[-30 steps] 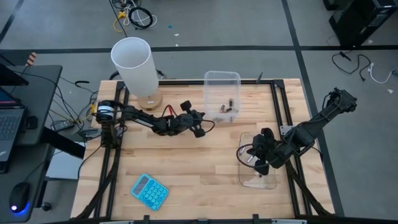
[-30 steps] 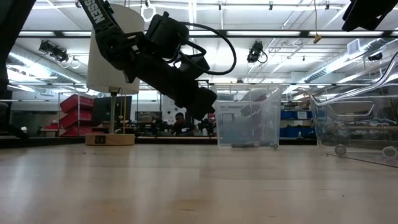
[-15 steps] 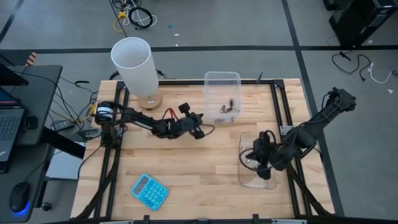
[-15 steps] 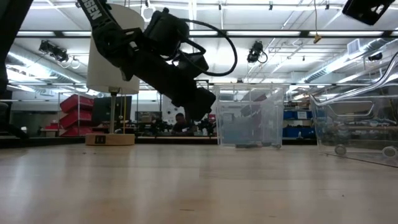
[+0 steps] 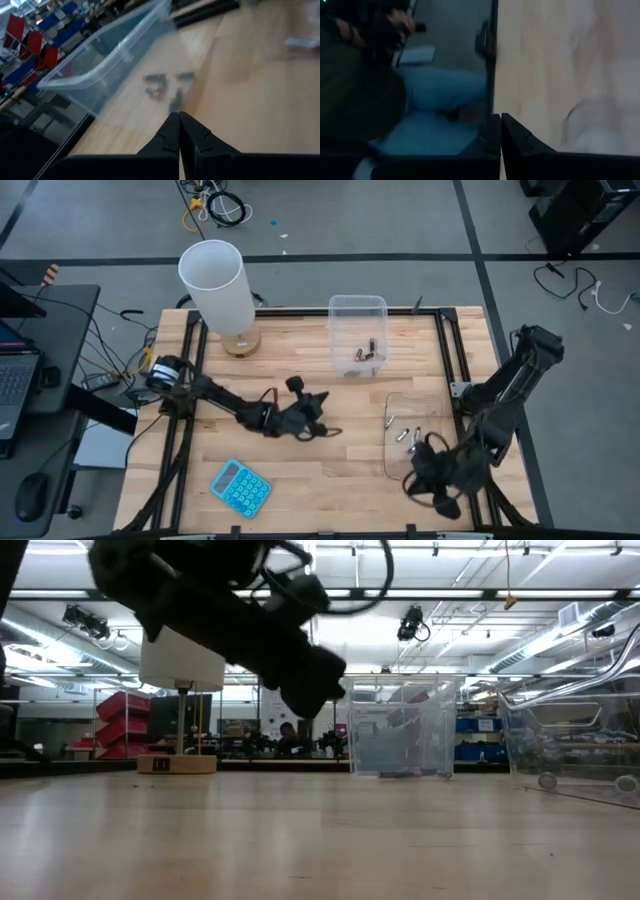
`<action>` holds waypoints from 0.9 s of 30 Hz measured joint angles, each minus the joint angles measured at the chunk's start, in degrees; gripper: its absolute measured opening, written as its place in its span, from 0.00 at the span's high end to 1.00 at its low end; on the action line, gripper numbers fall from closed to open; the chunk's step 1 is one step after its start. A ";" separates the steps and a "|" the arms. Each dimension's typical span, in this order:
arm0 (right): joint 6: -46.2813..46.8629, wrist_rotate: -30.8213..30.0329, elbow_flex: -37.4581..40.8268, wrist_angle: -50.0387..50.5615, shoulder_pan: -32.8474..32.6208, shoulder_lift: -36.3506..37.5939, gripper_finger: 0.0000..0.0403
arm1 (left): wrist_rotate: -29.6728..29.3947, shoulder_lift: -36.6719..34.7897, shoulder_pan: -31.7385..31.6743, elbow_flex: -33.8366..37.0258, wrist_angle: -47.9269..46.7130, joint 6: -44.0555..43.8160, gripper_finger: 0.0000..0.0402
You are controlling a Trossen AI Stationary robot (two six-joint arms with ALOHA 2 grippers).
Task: Sort batteries
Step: Adjust the transparent bins
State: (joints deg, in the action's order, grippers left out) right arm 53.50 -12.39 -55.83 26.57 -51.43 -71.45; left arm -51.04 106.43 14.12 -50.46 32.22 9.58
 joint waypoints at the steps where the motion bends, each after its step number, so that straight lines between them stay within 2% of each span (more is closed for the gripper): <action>1: 2.64 0.89 0.00 0.06 -0.56 -1.28 1.00 | -0.91 0.00 1.17 0.00 0.99 0.18 1.00; 7: 17.68 8.38 0.00 0.09 -2.64 -8.56 1.00 | -7.00 0.00 7.00 0.00 8.37 4.97 1.00; 11: 22.66 9.50 0.00 0.13 -3.44 -11.85 1.00 | -11.20 -0.04 9.25 0.00 12.49 8.50 1.00; 19: 24.58 6.14 0.00 3.16 -3.17 -13.38 1.00 | -13.08 -0.07 11.02 0.00 13.34 9.33 1.00; 27: 26.07 5.15 0.00 10.20 -1.64 -13.12 1.00 | -17.81 -0.07 12.24 0.00 13.25 9.36 1.00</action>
State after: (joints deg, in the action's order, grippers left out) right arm 79.57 -7.25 -55.83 36.77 -53.07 -84.58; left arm -68.85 106.37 26.36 -50.46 45.47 18.94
